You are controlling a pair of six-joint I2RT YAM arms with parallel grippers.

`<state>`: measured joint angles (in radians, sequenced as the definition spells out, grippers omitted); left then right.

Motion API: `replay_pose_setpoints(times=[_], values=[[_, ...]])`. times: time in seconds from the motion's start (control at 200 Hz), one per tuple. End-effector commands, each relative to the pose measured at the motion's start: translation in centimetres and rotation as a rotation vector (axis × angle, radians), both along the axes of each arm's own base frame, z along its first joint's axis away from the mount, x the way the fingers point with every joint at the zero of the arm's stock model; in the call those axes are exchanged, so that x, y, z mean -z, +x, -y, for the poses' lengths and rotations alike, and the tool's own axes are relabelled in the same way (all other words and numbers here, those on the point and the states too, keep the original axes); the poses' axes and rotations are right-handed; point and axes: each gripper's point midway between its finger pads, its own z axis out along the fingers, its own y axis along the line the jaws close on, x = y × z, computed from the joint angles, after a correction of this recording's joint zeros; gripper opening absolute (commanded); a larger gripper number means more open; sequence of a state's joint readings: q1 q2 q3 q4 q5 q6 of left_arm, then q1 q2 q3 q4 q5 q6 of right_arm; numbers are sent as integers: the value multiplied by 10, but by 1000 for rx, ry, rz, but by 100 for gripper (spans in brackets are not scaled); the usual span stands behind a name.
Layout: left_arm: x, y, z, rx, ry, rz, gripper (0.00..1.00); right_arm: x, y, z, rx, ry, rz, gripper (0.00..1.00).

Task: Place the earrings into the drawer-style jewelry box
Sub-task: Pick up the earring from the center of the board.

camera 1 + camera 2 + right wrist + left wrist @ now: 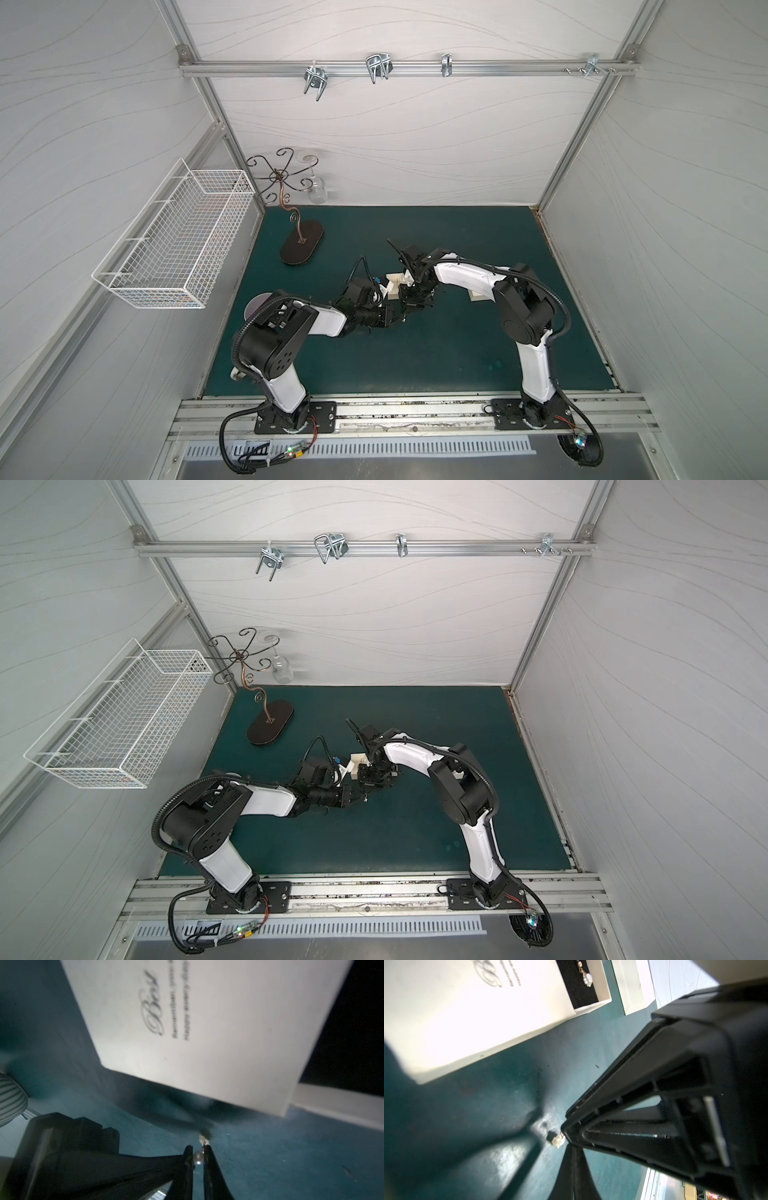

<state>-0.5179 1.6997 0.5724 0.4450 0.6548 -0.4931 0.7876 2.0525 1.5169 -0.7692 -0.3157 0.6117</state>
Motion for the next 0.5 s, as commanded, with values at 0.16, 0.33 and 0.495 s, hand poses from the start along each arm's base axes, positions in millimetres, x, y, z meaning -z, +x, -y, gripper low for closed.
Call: replay_pose_setpoints(times=[0.16, 0.33, 0.495], values=[[-9, 12, 0, -17, -18, 63, 0, -18, -5, 0, -10, 30, 4, 13], [-11, 11, -2, -20, -19, 66, 0, -18, -3, 2, -3, 30, 5, 13], [-16, 12, -10, -56, -35, 85, 0, -18, -3, 3, 9, 31, 3, 13]])
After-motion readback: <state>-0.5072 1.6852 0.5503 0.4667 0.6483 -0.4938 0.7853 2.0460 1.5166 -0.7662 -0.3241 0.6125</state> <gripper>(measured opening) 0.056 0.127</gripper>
